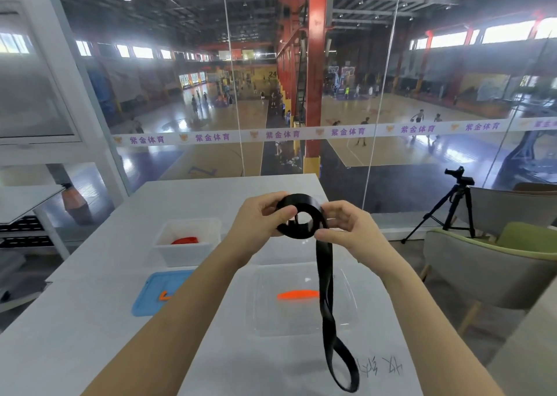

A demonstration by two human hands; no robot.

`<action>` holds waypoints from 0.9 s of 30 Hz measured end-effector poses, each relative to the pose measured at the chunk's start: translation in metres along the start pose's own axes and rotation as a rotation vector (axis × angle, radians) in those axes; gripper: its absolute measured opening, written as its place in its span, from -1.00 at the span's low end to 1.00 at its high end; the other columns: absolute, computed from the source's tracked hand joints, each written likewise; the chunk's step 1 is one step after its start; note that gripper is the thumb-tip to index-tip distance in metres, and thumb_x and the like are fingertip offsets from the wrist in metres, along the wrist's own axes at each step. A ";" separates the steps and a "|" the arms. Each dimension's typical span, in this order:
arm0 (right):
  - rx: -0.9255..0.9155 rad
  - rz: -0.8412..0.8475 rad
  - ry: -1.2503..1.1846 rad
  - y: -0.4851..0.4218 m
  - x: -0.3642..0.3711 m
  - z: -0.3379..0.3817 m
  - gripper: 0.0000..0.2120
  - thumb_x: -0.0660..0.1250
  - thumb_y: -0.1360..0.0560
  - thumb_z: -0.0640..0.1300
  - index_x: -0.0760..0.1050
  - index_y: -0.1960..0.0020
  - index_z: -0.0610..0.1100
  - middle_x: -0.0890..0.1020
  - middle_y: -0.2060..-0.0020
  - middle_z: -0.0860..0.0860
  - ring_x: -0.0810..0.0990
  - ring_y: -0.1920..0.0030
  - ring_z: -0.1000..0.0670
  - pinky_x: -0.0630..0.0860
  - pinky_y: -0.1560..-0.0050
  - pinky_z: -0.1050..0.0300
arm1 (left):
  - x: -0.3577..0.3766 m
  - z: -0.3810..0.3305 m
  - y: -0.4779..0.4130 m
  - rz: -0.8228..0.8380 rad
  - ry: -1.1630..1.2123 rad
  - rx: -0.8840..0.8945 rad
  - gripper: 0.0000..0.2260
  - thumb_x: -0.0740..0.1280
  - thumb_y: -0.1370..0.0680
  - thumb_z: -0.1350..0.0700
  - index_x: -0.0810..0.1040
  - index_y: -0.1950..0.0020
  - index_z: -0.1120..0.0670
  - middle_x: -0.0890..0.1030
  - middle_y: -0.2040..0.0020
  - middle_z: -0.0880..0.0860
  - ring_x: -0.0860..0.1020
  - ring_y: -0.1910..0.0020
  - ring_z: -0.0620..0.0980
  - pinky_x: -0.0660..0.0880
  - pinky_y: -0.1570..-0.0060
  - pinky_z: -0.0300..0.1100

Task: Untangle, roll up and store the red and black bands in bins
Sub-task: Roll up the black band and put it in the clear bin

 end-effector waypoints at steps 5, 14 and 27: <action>0.029 -0.020 0.003 0.005 -0.007 -0.014 -0.69 0.56 -0.52 -0.20 0.63 -0.18 0.07 0.76 -0.04 -0.01 0.73 -0.06 -0.11 0.67 -0.15 -0.04 | -0.003 0.001 0.000 0.025 0.026 -0.008 -0.83 0.40 -0.63 0.21 0.71 -0.16 0.01 0.75 0.02 0.08 0.70 0.00 0.07 0.67 -0.14 0.12; 0.060 -0.036 -0.399 0.008 0.002 -0.020 -0.79 0.37 -0.66 -0.30 0.62 -0.23 -0.08 0.74 0.01 -0.04 0.69 -0.07 -0.01 0.57 -0.18 0.12 | -0.009 -0.006 0.001 0.054 0.035 0.016 -0.80 0.39 -0.63 0.22 0.72 -0.06 -0.06 0.72 0.00 0.21 0.69 0.06 0.00 0.64 0.02 -0.15; -0.037 -0.152 -0.233 0.008 0.012 -0.017 -0.72 0.47 -0.57 -0.34 0.65 -0.25 -0.14 0.77 -0.13 -0.04 0.74 -0.17 -0.01 0.65 -0.22 0.14 | -0.005 -0.013 0.000 0.072 0.056 0.004 -0.82 0.39 -0.64 0.21 0.71 -0.16 0.00 0.75 0.03 0.05 0.70 0.05 -0.05 0.67 0.03 -0.12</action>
Point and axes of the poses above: each hand's wrist, its own y-axis away from the middle knuckle, its own x-axis out of the palm, z = x × y, the point moved 3 cm from there along -y, towards the middle knuckle
